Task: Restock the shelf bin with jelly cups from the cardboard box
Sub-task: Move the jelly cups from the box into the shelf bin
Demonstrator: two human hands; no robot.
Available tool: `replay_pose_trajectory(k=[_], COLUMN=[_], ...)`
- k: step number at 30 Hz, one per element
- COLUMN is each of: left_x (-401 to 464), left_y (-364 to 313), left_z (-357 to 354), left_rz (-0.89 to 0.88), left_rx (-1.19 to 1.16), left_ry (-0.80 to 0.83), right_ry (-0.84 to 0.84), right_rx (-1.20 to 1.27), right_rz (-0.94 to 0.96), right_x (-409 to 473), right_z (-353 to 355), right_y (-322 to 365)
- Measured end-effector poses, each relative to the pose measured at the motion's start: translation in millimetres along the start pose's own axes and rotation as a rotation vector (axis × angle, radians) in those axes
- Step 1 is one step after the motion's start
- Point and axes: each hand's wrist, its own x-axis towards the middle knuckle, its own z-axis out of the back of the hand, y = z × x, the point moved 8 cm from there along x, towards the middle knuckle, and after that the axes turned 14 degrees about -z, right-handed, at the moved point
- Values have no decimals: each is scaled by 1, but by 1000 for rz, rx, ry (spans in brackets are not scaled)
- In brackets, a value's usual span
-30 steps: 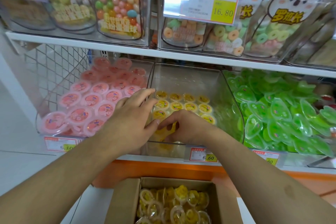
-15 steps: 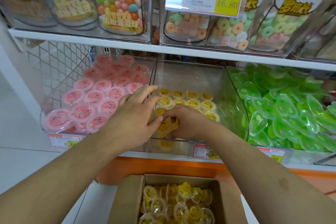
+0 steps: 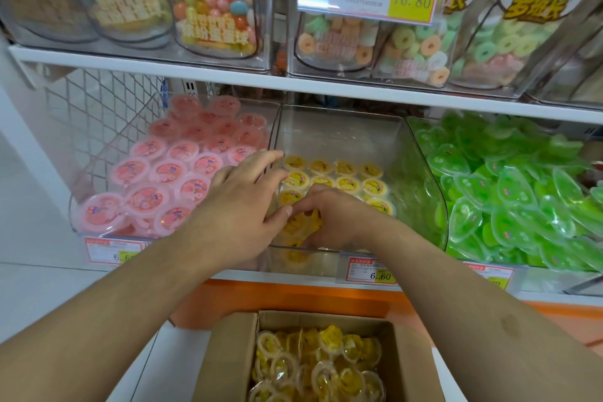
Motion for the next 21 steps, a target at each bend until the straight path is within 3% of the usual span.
replay_pose_trajectory(k=[6,21], left_x=[0,0], left_y=[-1,1], left_z=[2,-1], left_rz=[-13,7], left_rx=[-7,-5], left_ry=[-19,3], right_ry=[60,189], right_rx=[99,58], right_rz=[39,117], right_x=[-5,-5], right_z=[4,-7], right_y=[0,1])
